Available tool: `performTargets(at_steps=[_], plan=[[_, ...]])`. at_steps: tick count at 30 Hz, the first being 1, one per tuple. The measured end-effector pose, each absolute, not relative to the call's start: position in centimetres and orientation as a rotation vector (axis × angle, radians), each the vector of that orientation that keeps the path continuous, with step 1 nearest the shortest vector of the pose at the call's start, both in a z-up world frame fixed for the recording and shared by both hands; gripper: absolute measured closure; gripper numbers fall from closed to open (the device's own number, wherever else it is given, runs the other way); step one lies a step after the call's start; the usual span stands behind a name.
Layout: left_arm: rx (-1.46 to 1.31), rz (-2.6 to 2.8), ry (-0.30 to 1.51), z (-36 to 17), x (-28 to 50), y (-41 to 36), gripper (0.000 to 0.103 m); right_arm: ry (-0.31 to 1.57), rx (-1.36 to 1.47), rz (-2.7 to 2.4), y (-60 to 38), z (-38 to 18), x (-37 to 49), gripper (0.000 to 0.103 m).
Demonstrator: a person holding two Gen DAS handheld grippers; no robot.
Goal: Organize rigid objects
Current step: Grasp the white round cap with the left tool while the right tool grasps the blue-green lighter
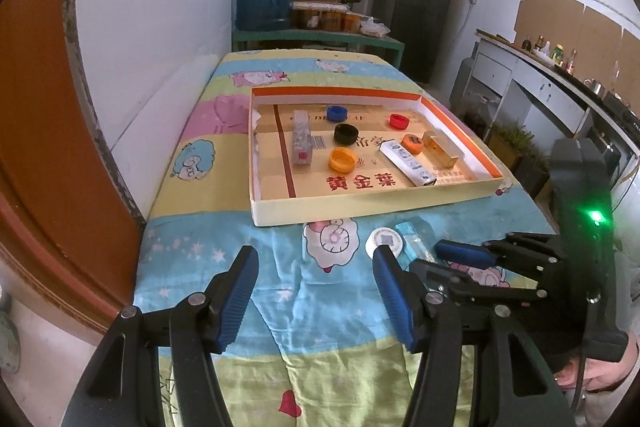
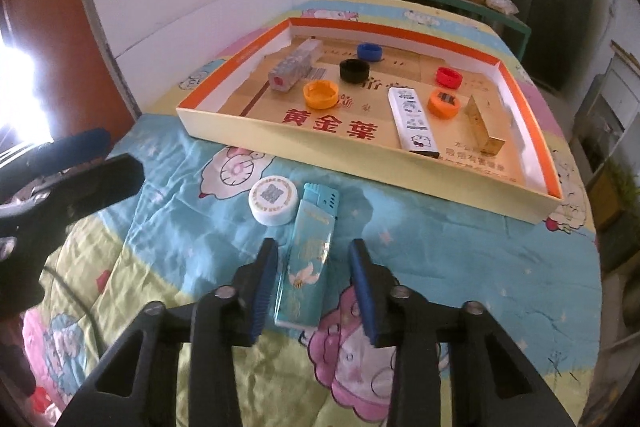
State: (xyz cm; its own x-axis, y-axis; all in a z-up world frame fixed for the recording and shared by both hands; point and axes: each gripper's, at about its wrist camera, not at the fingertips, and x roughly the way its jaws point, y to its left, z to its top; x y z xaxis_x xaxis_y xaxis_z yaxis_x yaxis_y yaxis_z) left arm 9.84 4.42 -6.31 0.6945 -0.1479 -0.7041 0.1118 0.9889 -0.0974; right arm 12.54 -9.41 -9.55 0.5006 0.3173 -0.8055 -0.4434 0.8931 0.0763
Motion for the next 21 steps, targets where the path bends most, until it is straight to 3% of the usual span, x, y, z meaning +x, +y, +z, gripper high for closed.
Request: performTargets(at_steps=[4,21], plan=[[-0.042,-0.153,0.801,-6.7,10.2,4.1,0.044,0.934,-0.154,0.454,-9.1,-9.6,12.9,0.081],[0.07,-0.261,0.906,-10.1,14.8,-2.0,0.044,0.886,-0.059,0.364,-14.7,-8.1,10.8,0.081]])
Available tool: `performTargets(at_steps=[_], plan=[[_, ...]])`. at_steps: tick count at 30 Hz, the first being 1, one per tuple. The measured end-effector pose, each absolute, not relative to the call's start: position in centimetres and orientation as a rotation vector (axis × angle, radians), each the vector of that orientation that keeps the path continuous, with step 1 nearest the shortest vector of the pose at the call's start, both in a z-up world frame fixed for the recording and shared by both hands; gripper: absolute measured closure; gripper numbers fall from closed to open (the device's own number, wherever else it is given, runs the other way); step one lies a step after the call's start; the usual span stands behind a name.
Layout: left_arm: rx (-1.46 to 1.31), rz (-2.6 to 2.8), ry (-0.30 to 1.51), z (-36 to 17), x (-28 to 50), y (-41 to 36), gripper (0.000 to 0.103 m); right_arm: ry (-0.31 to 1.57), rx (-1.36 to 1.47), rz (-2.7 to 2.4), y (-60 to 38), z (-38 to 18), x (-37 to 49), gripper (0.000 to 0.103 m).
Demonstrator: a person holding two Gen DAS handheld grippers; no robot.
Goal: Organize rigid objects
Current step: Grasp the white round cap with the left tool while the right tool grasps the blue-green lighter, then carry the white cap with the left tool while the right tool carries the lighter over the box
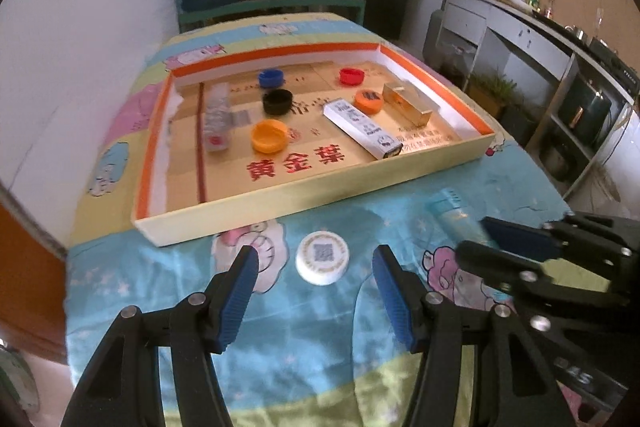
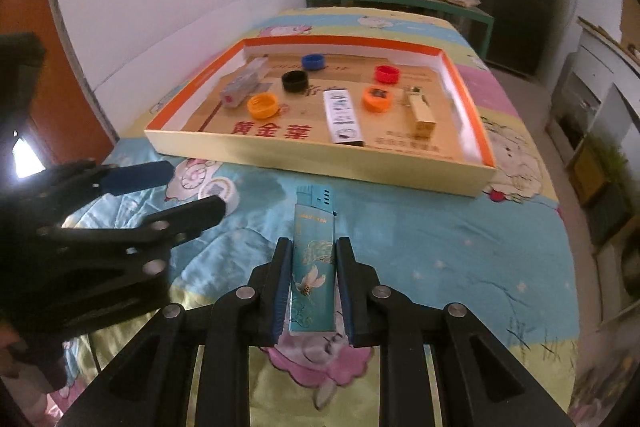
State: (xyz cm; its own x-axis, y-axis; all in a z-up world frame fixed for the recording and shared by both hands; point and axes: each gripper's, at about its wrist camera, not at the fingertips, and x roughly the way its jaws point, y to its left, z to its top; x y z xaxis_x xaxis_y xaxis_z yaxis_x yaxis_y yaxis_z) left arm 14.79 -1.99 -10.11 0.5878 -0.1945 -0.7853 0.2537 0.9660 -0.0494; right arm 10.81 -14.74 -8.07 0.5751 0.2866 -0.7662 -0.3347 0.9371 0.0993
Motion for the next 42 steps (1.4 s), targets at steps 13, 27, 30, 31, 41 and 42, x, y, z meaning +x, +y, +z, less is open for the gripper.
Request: performTargets(at_steps=[13,27,30,31,41,42], plan=[[0.034,-0.211,0.917,-11.5,15.3,-1.5,0.055,0.882,-0.012,0.396,-15.8,-8.1,10.1,0.081],[-0.039,-0.186,0.876,-9.8,13.9,-0.1,0.073,0.868,0.0,0.381,-16.5,-7.8,10.1,0.081],[-0.054,-0.195,0.853,-8.5,13.5,0.2,0.073,0.852,-0.006,0.378,-16.6,-7.2,10.3,0.081],[-0.059,-0.197,0.848,-8.1,13.5,0.2,0.073,0.847,-0.008,0.378,-16.7,-6.9,10.4,0.081],[-0.086,-0.195,0.795,-4.7,14.0,1.6,0.073,0.8,-0.03,0.382,-16.4,-4.4,11.7,0.081],[-0.084,-0.191,0.792,-4.5,14.2,1.7,0.073,0.796,-0.033,0.384,-16.3,-4.2,11.8,0.081]])
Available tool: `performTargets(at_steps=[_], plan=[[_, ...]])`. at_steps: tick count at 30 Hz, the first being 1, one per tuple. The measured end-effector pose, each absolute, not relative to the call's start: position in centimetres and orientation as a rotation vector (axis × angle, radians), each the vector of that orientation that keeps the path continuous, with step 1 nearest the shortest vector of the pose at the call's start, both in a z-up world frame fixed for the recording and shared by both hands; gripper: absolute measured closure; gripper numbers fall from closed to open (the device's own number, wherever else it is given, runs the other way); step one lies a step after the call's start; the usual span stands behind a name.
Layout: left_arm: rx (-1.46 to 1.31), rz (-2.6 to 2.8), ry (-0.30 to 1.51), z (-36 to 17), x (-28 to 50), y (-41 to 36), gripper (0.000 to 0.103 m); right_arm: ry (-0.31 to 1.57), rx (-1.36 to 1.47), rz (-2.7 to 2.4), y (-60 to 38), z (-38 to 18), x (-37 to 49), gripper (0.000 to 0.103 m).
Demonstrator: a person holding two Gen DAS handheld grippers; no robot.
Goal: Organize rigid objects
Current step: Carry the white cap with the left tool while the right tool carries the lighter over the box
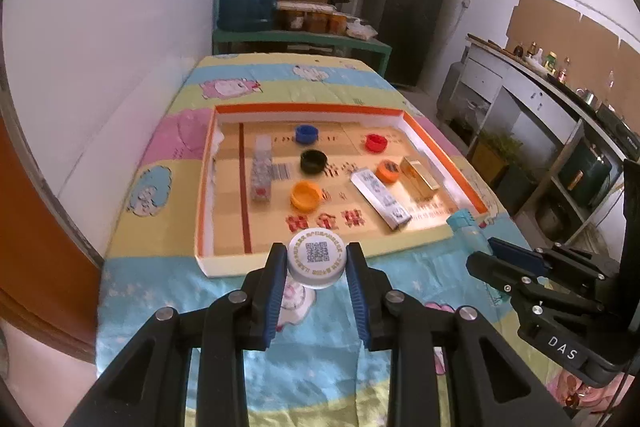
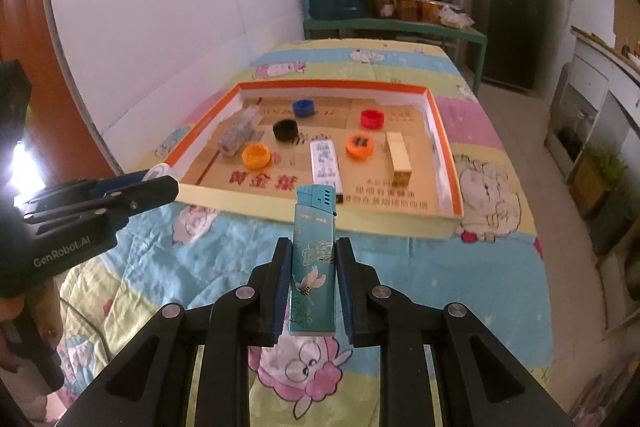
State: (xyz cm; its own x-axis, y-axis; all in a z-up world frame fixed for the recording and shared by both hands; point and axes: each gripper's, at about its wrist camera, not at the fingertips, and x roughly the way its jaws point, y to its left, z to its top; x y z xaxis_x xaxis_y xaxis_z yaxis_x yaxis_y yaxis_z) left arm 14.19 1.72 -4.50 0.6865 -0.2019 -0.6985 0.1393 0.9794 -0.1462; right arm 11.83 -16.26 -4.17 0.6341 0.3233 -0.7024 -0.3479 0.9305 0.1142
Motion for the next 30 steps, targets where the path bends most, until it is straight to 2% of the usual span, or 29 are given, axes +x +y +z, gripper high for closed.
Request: performTargets(at_steps=[15,30], plan=[[-0.094,-0.146,0.773,-3.6,18.0,4.1,0.073,0.743,-0.053,0.422,-13.6,-1.3,16.1,0.081],[-0.105,-0.12,0.827,-6.1,21.6,5.3,0.073,0.814,-0.067,0.472,-9.9,-4.2,20.8,0.081]])
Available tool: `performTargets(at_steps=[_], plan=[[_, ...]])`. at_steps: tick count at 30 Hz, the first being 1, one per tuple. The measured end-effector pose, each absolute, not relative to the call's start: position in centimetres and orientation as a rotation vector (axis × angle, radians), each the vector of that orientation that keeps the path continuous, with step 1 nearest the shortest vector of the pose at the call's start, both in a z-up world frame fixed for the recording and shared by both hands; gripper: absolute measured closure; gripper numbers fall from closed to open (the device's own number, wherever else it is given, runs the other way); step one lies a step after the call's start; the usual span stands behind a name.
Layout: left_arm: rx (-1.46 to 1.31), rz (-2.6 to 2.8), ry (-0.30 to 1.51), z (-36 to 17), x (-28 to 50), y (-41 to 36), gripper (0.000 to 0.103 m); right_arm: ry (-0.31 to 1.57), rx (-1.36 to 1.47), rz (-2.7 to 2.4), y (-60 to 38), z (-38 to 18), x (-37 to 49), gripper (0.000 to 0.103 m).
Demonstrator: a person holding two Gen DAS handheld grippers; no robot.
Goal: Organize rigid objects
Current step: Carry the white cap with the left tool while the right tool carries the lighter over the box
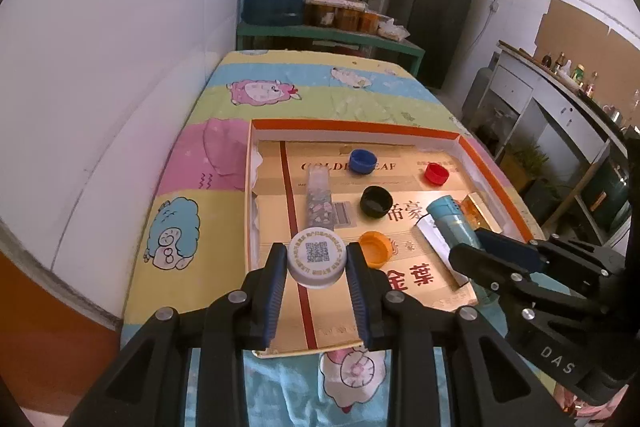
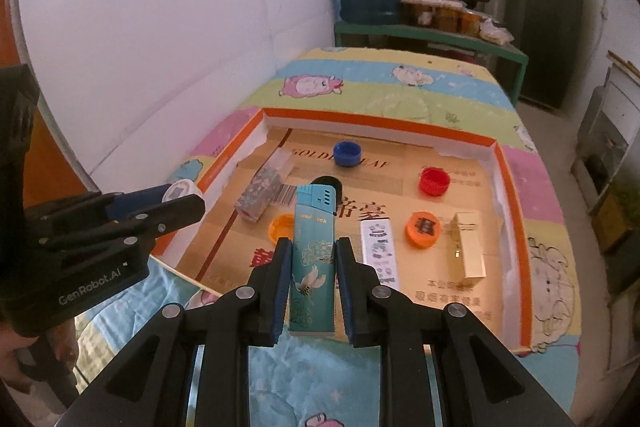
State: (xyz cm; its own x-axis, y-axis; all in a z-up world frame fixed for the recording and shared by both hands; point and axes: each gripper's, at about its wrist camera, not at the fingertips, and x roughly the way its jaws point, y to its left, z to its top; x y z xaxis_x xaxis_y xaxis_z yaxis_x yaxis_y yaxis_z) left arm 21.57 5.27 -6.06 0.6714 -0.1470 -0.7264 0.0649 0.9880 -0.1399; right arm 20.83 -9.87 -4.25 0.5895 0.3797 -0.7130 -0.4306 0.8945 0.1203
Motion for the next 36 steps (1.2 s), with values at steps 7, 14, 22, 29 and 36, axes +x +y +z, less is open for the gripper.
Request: performTargets(at_steps=[7,14,22,29,36], plan=[[-0.095,-0.102,0.857,-7.4,22.8,5.5,0.073,0.842,-0.07,0.471,-9.3,-5.8,22.1,0.081],[-0.095,-0.103,0.884,-8.4,23.5,5.4,0.073,0.869,-0.069,0.472,-8.9,-7.0,23.0,0.081],[-0.09,-0.104,0.9,-9.0,23.8,5.3,0.073,0.879,-0.072,0.473,-8.8,-7.5,23.4,0.081],[-0.06,-0.103,0.914,-9.5,24.0,4.9,0.072,0.89,-0.076,0.474,-8.5,-7.9,23.6,0.081],[-0.028,-0.104,0.914,-9.6,24.1,4.4,0.072,0.905,-0.088,0.47,-8.3,-8.5,24.0,0.081]])
